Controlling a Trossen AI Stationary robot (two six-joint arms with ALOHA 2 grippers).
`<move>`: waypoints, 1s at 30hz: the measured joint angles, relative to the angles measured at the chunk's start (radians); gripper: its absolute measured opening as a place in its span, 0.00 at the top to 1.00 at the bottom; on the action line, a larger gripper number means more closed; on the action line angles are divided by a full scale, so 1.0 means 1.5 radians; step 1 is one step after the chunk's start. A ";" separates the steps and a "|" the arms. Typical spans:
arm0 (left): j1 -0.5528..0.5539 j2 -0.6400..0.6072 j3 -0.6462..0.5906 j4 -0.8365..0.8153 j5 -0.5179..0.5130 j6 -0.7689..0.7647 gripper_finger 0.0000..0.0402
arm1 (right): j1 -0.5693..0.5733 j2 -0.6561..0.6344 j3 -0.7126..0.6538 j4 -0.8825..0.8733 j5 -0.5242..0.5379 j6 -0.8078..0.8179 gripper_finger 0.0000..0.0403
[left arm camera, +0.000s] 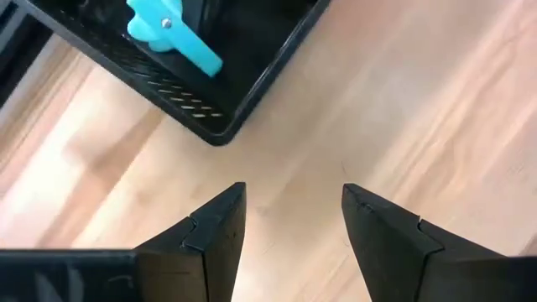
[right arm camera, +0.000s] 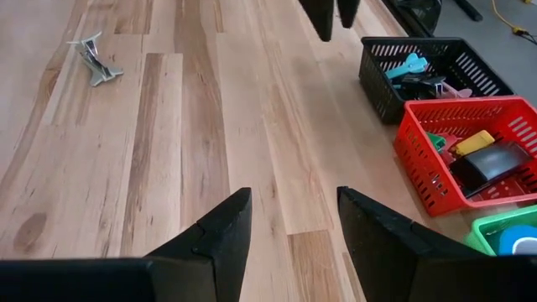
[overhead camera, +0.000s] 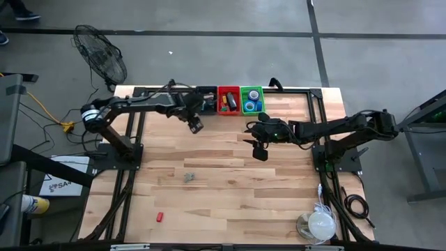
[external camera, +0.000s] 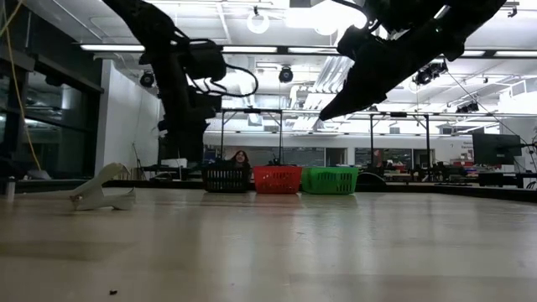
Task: Pick and place Stapler, Stapler remover, tape
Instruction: Put the gray staple remover into the black bin
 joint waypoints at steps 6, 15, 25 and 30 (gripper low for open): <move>-0.029 -0.077 -0.081 0.012 -0.002 -0.059 0.52 | 0.000 0.000 0.000 0.000 0.000 0.000 0.57; -0.131 -0.189 -0.181 0.003 -0.001 -0.157 0.52 | 0.000 0.000 0.000 0.002 0.000 0.006 0.57; -0.283 -0.222 -0.259 0.002 0.069 -0.243 0.52 | 0.000 0.000 0.000 -0.004 -0.018 0.017 0.57; -0.349 -0.222 -0.275 -0.025 0.093 -0.291 0.52 | 0.000 0.000 0.000 -0.005 -0.018 0.018 0.57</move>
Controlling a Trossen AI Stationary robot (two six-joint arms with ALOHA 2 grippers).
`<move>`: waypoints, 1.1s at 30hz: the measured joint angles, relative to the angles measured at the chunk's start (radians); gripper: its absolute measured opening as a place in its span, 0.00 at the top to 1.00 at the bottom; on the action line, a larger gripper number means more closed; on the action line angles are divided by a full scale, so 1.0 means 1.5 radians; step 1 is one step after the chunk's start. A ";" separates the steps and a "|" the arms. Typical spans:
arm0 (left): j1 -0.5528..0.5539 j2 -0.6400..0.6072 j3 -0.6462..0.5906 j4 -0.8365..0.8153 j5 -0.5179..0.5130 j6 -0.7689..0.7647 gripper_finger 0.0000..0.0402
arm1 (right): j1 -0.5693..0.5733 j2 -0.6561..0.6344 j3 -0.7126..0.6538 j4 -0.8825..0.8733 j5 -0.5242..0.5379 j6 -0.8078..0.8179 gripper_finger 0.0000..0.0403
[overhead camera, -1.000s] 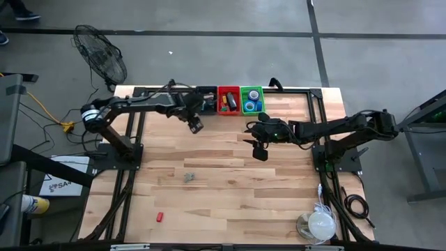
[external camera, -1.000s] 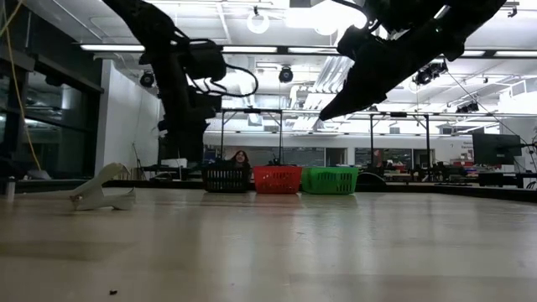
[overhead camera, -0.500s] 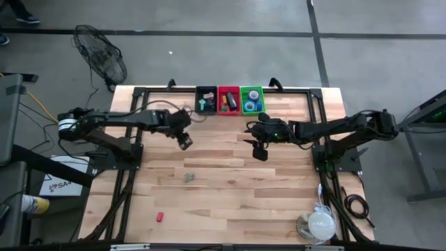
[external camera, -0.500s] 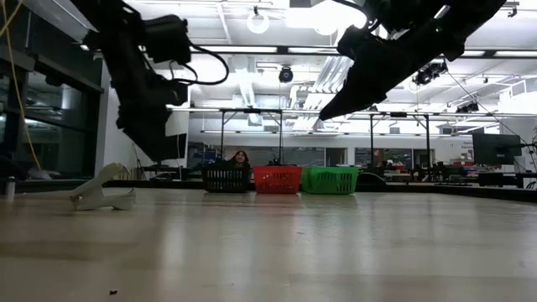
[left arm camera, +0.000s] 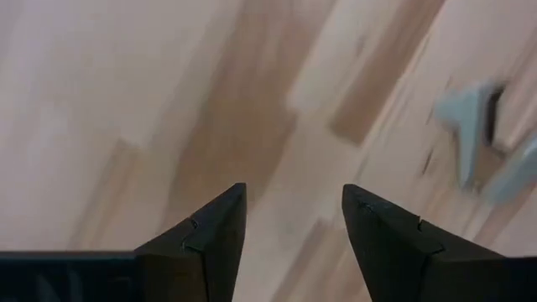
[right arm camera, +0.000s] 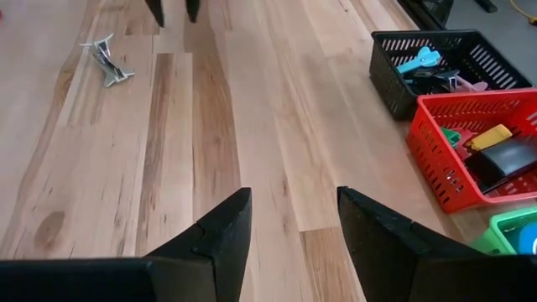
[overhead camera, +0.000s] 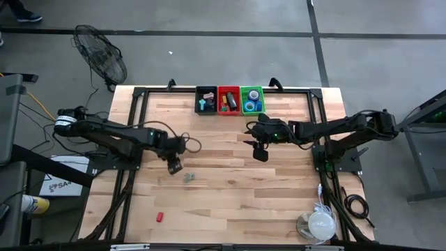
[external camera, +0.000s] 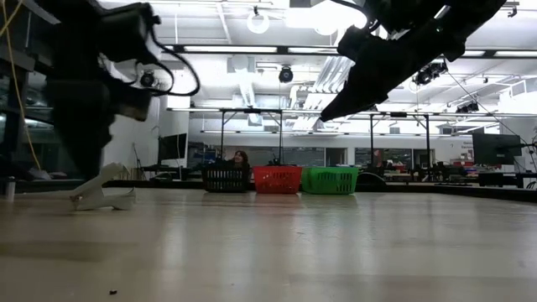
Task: Pick and place Stapler, Stapler remover, tape
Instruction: Put the gray staple remover into the black bin
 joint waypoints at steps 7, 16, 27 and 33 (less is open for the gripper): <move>-0.089 0.001 -0.028 0.013 0.000 -0.062 0.52 | 0.000 0.000 0.000 -0.004 0.000 0.012 0.57; -0.192 0.001 -0.044 0.124 -0.001 -0.085 0.52 | 0.000 0.000 0.000 -0.008 0.000 0.018 0.57; -0.284 0.001 -0.044 0.197 -0.137 -0.141 0.52 | 0.000 0.000 0.000 -0.013 -0.032 0.016 0.57; -0.300 0.019 -0.044 0.237 -0.156 -0.155 0.52 | 0.000 0.000 0.000 -0.027 -0.061 0.015 0.57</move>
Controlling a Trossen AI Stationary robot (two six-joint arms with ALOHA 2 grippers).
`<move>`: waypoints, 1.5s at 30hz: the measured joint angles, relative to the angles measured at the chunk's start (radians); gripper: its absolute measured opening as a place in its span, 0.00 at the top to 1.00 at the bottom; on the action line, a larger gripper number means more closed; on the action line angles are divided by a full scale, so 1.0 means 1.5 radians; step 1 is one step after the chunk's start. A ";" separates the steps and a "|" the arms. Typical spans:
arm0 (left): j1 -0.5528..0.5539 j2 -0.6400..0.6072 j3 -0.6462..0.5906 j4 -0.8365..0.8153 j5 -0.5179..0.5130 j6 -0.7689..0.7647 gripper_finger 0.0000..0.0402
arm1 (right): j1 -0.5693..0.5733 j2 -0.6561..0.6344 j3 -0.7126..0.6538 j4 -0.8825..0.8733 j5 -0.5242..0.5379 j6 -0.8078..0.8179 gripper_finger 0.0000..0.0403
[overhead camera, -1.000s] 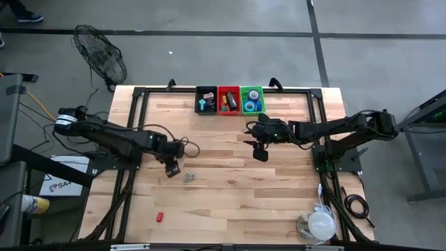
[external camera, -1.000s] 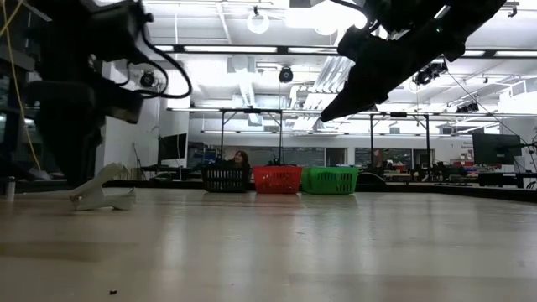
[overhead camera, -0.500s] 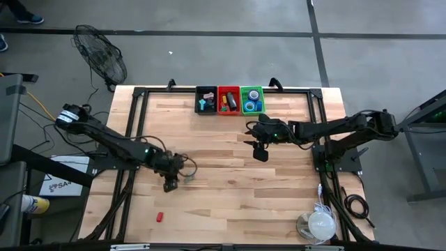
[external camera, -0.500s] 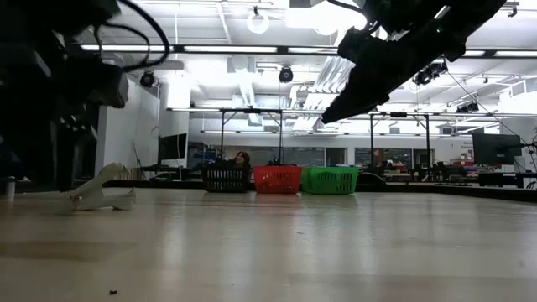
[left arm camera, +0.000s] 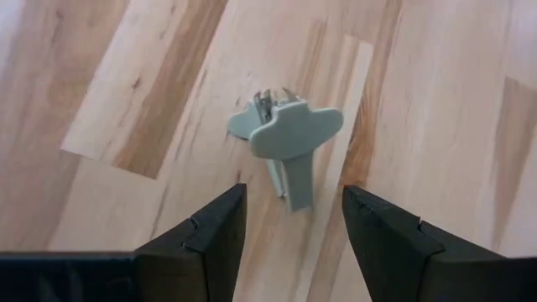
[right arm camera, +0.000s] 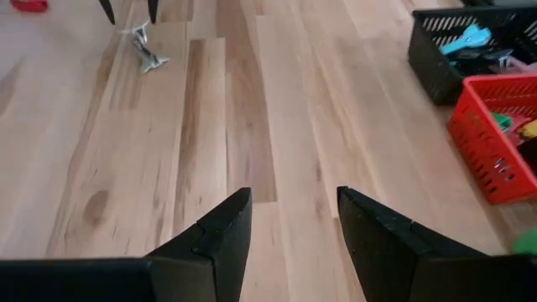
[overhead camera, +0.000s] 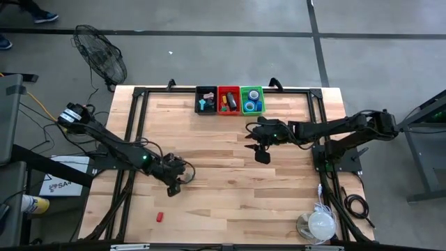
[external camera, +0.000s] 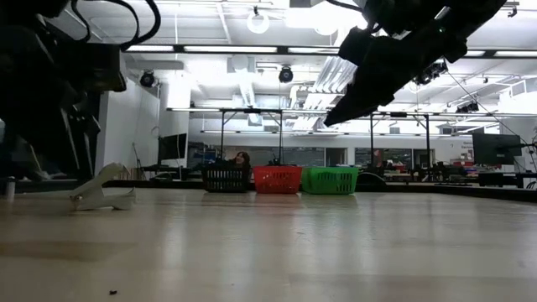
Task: Pick and place Stapler, Stapler remover, tape
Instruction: Put the gray staple remover into the black bin
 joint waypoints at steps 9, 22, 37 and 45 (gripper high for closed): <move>0.001 0.077 0.000 0.075 -0.002 -0.003 0.52 | 0.000 0.000 0.000 -0.041 -0.001 0.001 0.57; 0.001 0.118 0.002 0.099 -0.049 -0.032 0.53 | 0.000 0.000 0.000 -0.045 0.002 0.003 0.57; 0.001 0.120 0.000 0.102 -0.088 -0.034 0.90 | 0.000 0.000 0.000 -0.040 0.008 0.003 0.57; 0.036 0.120 0.027 0.085 -0.202 -0.009 0.90 | 0.000 0.000 0.000 -0.040 0.009 0.003 0.57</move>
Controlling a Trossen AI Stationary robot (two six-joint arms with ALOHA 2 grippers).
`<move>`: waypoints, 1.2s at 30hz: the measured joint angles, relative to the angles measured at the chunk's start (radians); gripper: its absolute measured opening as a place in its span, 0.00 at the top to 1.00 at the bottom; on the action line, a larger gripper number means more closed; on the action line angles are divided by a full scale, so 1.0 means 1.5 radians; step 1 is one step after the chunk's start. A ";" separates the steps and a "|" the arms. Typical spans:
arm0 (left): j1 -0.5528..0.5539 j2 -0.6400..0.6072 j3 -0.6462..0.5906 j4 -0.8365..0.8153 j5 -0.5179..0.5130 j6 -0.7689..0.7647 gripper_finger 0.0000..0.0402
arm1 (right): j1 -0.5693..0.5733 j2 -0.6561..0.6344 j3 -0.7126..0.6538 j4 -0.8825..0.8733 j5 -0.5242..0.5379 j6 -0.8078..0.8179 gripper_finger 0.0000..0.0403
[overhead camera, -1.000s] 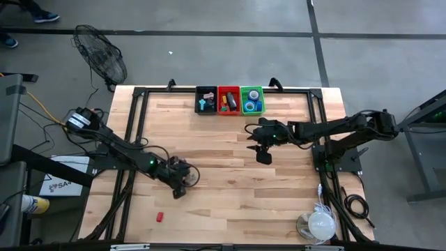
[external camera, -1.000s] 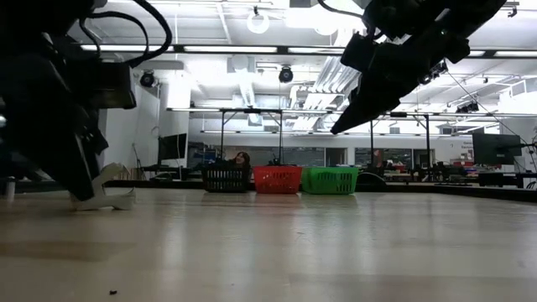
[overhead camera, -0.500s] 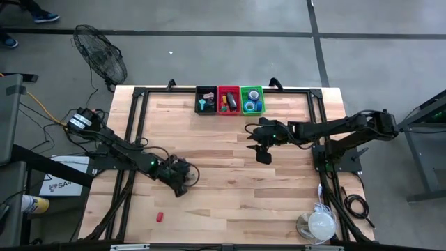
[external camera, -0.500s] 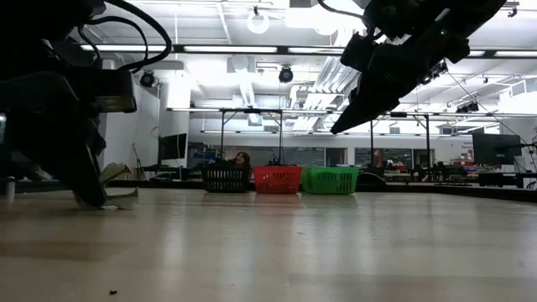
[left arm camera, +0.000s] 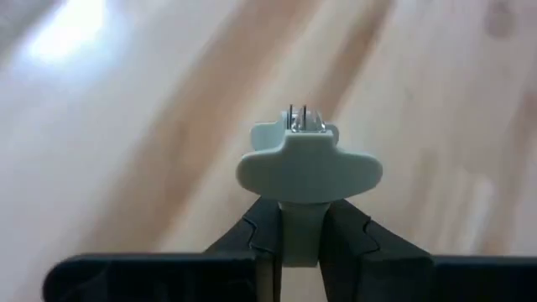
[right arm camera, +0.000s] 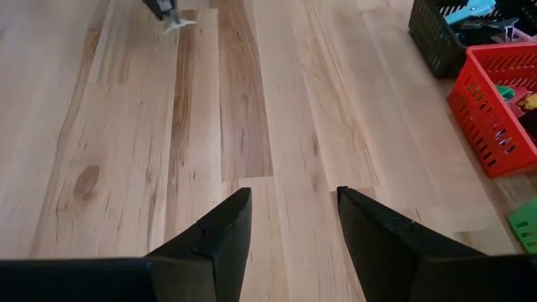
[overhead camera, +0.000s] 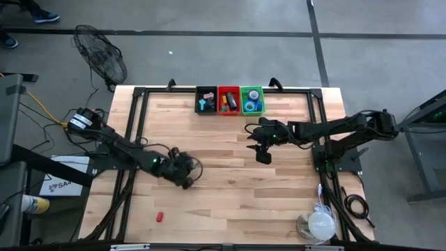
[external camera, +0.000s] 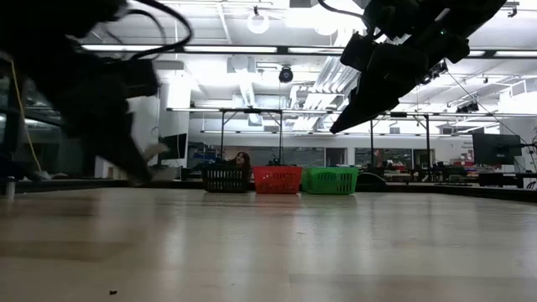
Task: Pick and place Stapler, Stapler remover, tape
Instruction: Put the gray staple remover into the black bin
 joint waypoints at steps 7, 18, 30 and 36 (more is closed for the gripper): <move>0.136 0.000 0.057 -0.032 0.004 0.148 0.90 | 0.000 0.000 0.000 0.000 0.000 0.000 0.57; 0.399 -0.001 0.152 -0.046 0.047 0.368 0.89 | 0.000 0.000 -0.015 0.024 0.000 -0.001 0.57; 0.621 0.017 0.177 0.055 0.205 0.509 0.89 | 0.000 0.000 -0.109 0.179 0.000 -0.002 0.57; 0.679 0.087 0.177 0.113 0.262 0.524 0.89 | 0.000 0.000 -0.109 0.180 -0.004 0.009 0.57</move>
